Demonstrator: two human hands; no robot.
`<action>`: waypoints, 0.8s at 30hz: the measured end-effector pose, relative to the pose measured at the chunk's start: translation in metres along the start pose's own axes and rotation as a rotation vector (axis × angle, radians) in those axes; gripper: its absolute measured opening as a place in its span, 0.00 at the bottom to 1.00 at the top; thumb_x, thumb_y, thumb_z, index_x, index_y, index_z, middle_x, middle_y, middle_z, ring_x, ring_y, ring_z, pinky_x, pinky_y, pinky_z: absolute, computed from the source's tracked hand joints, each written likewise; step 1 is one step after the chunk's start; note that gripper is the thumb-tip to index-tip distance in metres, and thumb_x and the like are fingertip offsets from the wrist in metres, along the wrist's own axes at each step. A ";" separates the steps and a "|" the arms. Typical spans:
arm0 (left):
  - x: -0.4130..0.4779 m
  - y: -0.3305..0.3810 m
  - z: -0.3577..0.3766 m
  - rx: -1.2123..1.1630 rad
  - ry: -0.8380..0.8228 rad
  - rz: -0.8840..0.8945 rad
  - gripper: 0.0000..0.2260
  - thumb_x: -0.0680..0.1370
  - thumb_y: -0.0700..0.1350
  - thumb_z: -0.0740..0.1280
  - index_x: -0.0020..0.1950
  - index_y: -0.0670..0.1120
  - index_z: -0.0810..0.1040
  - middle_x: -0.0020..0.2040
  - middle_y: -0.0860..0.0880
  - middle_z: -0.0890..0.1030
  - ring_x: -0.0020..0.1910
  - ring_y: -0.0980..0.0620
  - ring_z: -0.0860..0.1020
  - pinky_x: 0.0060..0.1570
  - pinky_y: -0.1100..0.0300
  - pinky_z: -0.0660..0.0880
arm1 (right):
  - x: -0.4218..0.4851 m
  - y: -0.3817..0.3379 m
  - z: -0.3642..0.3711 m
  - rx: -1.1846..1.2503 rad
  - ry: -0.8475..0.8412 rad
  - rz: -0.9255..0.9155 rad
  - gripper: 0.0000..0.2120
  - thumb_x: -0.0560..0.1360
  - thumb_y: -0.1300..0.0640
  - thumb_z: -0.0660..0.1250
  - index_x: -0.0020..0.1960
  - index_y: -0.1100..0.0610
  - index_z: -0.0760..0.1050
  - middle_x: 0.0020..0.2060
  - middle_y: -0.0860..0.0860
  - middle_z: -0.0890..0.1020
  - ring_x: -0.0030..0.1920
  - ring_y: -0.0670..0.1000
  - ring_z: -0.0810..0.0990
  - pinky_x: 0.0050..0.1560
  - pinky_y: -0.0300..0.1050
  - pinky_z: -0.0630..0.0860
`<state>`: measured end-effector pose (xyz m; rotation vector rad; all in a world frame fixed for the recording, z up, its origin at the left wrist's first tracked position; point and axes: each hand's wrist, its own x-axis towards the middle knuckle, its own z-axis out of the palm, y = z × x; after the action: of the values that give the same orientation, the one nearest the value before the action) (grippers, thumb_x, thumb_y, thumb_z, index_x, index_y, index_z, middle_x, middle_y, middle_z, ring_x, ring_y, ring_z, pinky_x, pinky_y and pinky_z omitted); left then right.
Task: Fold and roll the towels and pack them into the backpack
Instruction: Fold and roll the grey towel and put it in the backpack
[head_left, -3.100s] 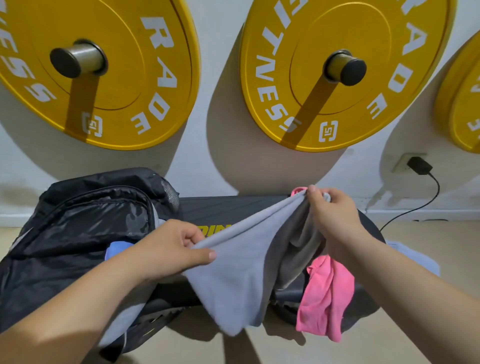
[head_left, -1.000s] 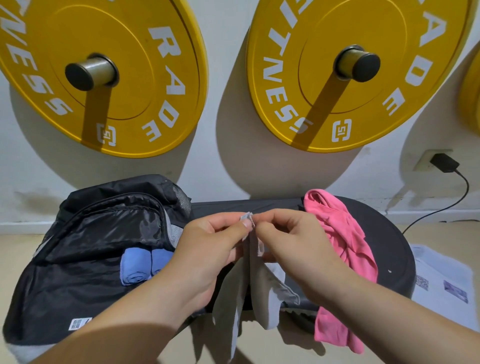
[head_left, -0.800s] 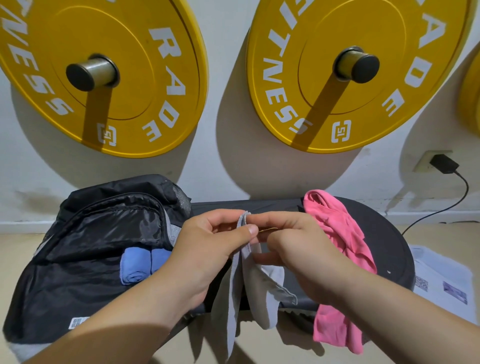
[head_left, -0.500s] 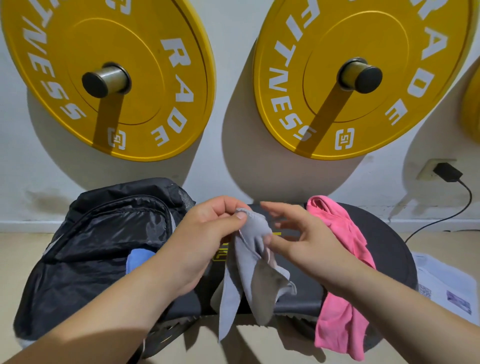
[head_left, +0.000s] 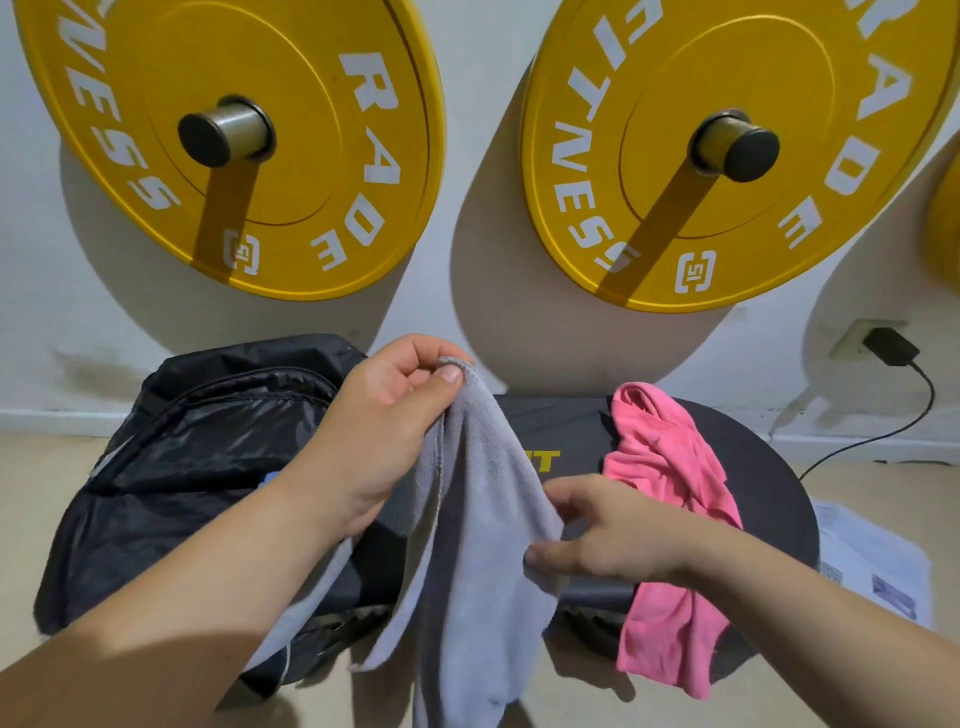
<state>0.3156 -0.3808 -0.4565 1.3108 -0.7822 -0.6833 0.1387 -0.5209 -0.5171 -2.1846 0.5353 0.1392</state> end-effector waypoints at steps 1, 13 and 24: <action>0.002 -0.003 -0.002 0.018 0.028 0.005 0.09 0.83 0.37 0.64 0.48 0.47 0.81 0.36 0.50 0.80 0.33 0.57 0.77 0.34 0.67 0.72 | 0.000 0.004 -0.001 0.033 0.018 0.035 0.13 0.69 0.50 0.74 0.49 0.55 0.80 0.48 0.54 0.86 0.52 0.57 0.85 0.55 0.59 0.81; 0.026 -0.044 -0.048 0.231 0.288 -0.026 0.05 0.82 0.48 0.64 0.50 0.54 0.79 0.42 0.43 0.77 0.41 0.47 0.72 0.44 0.51 0.68 | -0.003 0.018 -0.038 0.251 0.515 0.122 0.11 0.69 0.60 0.81 0.42 0.58 0.79 0.37 0.58 0.84 0.35 0.47 0.80 0.38 0.47 0.79; 0.021 -0.040 -0.058 0.247 0.309 -0.041 0.07 0.83 0.47 0.64 0.50 0.56 0.81 0.44 0.46 0.82 0.43 0.47 0.76 0.47 0.48 0.72 | -0.022 0.020 -0.069 -0.079 0.781 0.097 0.07 0.67 0.57 0.82 0.38 0.54 0.84 0.33 0.48 0.85 0.33 0.46 0.81 0.35 0.43 0.77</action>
<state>0.3749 -0.3701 -0.4988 1.6153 -0.6013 -0.4100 0.1044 -0.5781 -0.4818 -2.2413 1.0752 -0.6787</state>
